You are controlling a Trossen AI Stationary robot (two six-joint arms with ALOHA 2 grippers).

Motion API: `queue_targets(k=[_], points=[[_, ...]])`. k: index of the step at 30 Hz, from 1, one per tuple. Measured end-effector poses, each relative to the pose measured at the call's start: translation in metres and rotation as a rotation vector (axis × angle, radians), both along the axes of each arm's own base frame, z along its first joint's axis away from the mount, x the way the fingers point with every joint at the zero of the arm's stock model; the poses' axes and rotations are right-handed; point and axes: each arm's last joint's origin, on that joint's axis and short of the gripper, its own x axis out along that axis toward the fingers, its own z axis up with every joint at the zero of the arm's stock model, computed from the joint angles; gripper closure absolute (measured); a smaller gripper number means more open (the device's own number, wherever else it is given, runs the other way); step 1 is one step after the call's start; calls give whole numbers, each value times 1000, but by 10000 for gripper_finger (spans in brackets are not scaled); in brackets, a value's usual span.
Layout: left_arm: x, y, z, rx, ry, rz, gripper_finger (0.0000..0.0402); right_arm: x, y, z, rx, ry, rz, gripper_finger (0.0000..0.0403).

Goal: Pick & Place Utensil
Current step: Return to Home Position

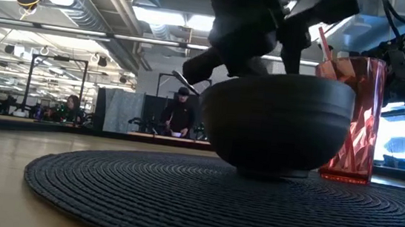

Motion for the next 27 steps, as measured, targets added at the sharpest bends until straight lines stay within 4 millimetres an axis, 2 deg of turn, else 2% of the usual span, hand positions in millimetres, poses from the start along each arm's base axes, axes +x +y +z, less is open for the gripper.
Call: queue_targets(k=[11,15,20,23,25,27], points=[[1,-13,18,-12,-45,-7,306,0,0,0,0,0,0,379],[0,-19,26,14,-103,51,307,0,0,0,0,0,0,379],[-3,-29,49,56,-255,180,311,0,0,0,0,0,0,379],[-14,-34,69,90,-366,315,315,0,0,0,-3,-4,0,379],[-34,-30,87,104,-402,414,320,0,0,1,-12,-7,1,379],[-61,-21,112,8,-452,538,328,0,0,2,-17,-12,1,379]])
